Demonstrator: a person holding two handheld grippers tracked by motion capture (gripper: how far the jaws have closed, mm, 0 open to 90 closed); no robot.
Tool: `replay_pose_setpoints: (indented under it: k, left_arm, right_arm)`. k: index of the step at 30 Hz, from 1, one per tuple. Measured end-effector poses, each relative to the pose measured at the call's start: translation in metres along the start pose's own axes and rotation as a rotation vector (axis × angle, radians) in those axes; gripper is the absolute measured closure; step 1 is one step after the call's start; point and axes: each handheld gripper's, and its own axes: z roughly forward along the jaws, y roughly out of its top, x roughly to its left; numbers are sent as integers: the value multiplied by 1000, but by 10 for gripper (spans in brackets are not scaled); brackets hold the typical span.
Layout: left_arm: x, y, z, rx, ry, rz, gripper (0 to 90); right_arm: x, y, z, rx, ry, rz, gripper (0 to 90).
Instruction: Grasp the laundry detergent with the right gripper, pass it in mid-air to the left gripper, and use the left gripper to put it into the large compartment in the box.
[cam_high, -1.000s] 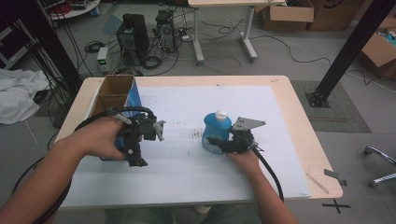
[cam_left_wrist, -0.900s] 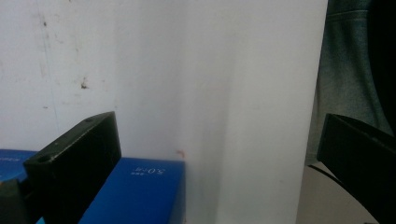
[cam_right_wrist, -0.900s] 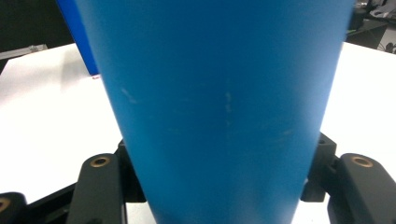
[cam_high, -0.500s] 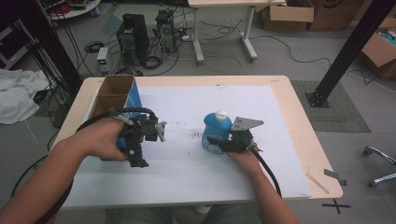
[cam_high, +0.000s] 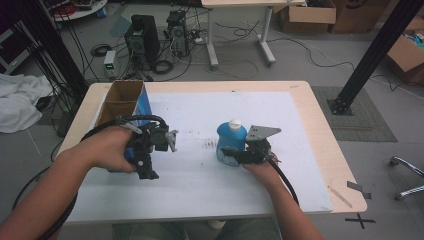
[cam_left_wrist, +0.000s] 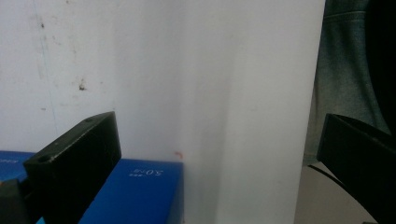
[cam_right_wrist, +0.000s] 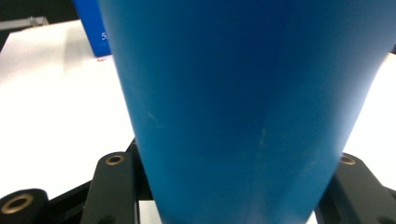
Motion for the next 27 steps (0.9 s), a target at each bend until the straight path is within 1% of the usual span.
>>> replay_pose_setpoints:
  k: [4, 6, 8, 9, 12, 13, 14, 17, 19, 20, 21, 25, 27]
  left_arm:
    - [1, 2, -3, 2, 2, 6, 1]
    - [2, 3, -4, 6, 4, 9, 1]
    - [2, 5, -7, 8, 5, 10, 1]
    - [2, 5, -8, 9, 4, 10, 1]
    - [3, 9, -12, 19, 5, 20, 1]
    - [3, 10, -13, 20, 4, 19, 2]
    - [4, 12, -14, 19, 2, 21, 2]
    - [5, 17, -20, 17, 4, 32, 1]
    - [5, 20, -24, 8, 7, 37, 1]
    - [5, 21, -26, 6, 6, 40, 1]
    - [5, 23, -28, 1, 5, 46, 1]
    - [3, 29, -34, -9, -1, 55, 1]
    - [2, 33, -36, -9, -2, 63, 1]
  right_arm:
    - [4, 8, -5, 7, 12, -15, 443]
    - [5, 14, -9, 8, 31, -20, 443]
    - [7, 26, -17, 18, 54, -28, 443]
    - [7, 26, -17, 18, 54, -28, 443]
    - [9, 36, -25, 19, 87, -32, 443]
    - [12, 43, -29, 20, 115, -37, 443]
    - [12, 43, -29, 20, 115, -37, 443]
    - [18, 51, -35, 20, 155, -59, 443]
    - [29, 58, -37, 21, 199, -75, 443]
    - [29, 58, -37, 21, 199, -75, 443]
    - [32, 59, -37, 25, 209, -76, 443]
    - [46, 64, -33, 24, 272, -101, 443]
    - [52, 65, -29, 22, 295, -111, 443]
